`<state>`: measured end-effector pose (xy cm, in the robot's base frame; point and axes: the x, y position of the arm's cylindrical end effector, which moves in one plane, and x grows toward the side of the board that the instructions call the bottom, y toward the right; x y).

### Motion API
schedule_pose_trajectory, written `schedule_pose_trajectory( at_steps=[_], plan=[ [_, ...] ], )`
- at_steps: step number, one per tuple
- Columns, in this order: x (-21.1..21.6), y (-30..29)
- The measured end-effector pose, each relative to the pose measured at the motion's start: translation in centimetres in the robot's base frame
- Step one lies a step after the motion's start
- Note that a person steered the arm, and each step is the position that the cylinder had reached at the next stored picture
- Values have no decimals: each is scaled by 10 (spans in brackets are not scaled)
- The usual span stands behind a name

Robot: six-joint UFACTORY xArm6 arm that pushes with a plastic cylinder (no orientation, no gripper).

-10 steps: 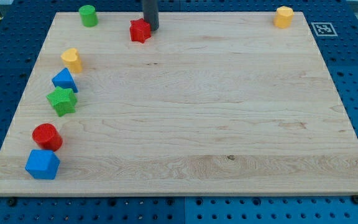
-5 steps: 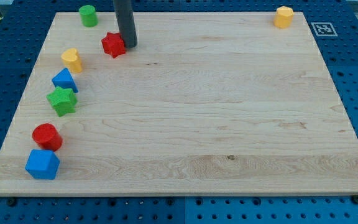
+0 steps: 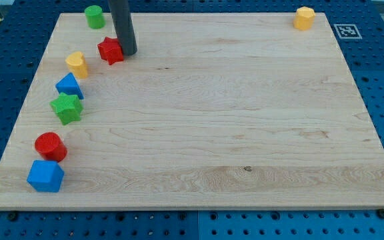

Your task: Move the red star to the top of the yellow heart

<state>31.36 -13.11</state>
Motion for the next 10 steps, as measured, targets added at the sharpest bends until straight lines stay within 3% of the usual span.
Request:
schedule_pose_trajectory(
  at_steps=[6,7,10],
  plan=[
    [-34,-73],
    [-39,-36],
    [-37,302]
  ],
)
